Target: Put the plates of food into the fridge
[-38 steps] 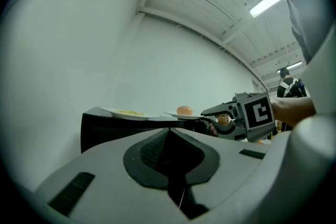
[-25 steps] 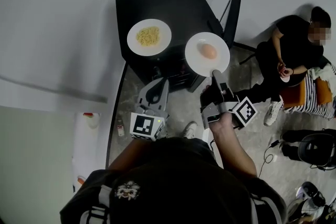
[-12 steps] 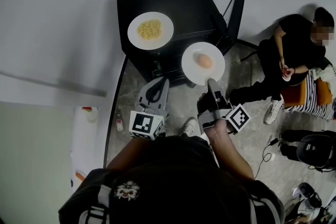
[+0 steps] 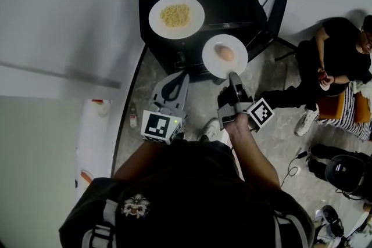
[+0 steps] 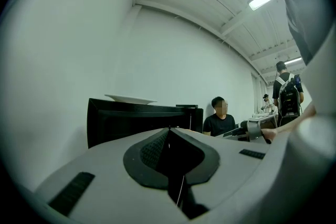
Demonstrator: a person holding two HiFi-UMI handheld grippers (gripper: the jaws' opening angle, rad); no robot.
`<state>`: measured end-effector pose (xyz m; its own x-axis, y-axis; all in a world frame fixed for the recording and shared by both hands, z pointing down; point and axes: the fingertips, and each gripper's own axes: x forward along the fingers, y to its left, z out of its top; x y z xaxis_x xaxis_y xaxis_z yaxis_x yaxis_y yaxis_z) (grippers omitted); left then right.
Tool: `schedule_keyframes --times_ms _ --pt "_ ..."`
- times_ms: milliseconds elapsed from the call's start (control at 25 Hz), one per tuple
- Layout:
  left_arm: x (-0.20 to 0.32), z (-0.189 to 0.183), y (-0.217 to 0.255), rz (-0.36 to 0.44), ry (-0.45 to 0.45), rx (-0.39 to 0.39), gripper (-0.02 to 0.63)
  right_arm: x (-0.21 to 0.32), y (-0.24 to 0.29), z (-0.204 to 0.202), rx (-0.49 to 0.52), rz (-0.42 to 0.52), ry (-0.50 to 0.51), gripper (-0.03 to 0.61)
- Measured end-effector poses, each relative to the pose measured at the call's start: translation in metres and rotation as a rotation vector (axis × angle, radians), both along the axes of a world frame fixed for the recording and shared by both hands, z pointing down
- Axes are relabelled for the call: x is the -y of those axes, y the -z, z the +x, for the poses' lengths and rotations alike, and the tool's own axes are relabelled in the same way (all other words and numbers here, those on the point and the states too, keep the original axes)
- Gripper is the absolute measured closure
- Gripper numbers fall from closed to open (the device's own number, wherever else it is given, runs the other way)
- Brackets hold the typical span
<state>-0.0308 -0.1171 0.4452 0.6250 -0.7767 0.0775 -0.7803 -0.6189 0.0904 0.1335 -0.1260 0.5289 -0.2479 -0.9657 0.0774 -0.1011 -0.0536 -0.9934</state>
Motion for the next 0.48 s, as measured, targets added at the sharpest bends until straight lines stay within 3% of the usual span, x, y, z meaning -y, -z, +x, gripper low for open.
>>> schedule_keyframes --times_ms 320,480 --pt "0.008 -0.005 -0.009 -0.015 0.022 0.014 0.592 0.042 -0.027 -0.01 0.007 -0.022 0.018 0.546" --pt "0.013 -0.005 -0.007 -0.027 0.049 -0.023 0.592 0.064 -0.041 -0.008 -0.004 -0.039 0.011 0.546"
